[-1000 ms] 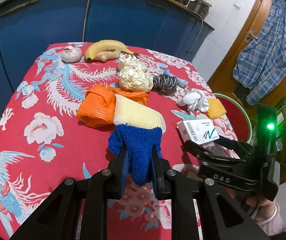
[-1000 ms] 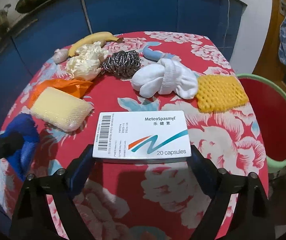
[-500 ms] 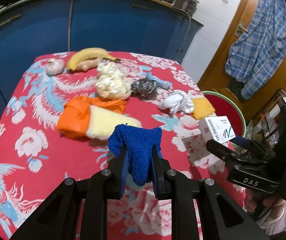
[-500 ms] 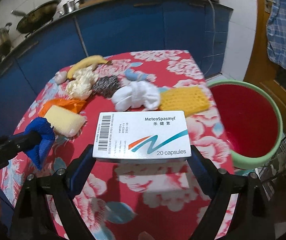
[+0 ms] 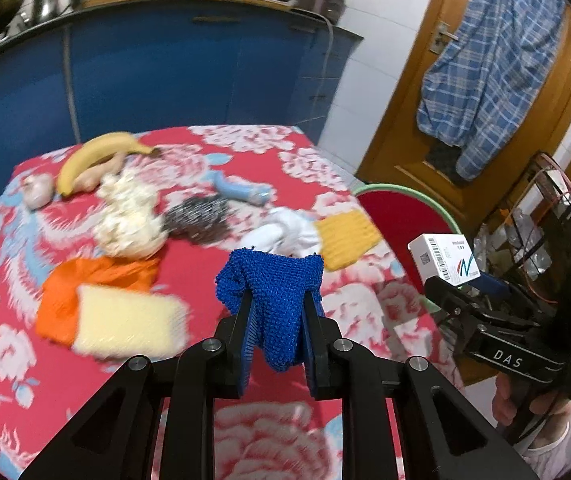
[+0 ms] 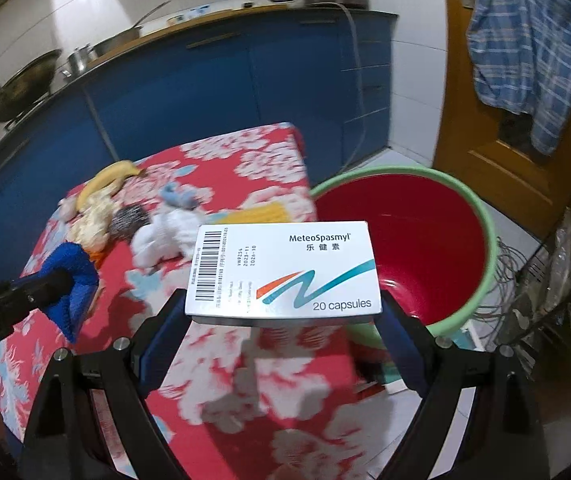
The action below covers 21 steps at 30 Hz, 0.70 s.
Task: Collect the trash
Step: 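Carry the box over the red bucket and open the right tool while the left drops the blue cloth in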
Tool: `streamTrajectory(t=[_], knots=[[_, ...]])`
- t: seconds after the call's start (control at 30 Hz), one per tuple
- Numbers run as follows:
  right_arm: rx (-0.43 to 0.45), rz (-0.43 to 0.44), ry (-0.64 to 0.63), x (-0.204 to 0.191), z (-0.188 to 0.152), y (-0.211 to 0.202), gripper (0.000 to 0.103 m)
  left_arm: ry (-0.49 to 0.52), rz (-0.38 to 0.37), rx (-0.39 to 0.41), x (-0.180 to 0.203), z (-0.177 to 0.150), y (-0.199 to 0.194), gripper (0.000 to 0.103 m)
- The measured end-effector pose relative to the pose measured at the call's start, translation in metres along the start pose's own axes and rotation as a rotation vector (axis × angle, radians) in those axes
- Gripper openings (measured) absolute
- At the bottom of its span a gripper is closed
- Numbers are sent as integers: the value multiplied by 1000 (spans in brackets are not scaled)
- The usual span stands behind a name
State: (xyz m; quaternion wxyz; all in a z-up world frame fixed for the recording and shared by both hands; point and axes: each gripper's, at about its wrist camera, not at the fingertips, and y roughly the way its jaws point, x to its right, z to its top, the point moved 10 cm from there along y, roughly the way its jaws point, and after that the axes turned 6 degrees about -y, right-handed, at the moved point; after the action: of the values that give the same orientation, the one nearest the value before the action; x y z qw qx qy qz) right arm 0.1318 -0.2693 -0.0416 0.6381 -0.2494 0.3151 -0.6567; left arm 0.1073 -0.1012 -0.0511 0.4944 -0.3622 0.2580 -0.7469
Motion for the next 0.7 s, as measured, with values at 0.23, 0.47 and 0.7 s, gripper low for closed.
streamTrajectory(t=[0.23, 0.47, 0.7], knots=[[-1, -61, 66, 47, 2, 5, 91, 52, -36, -1, 40, 21, 22, 20], [-21, -111, 112, 86, 2, 20, 91, 100, -64, -9, 80, 40, 52, 21], [-46, -120, 142, 109, -1, 35, 91, 131, -77, -33, 111, 49, 82, 21]])
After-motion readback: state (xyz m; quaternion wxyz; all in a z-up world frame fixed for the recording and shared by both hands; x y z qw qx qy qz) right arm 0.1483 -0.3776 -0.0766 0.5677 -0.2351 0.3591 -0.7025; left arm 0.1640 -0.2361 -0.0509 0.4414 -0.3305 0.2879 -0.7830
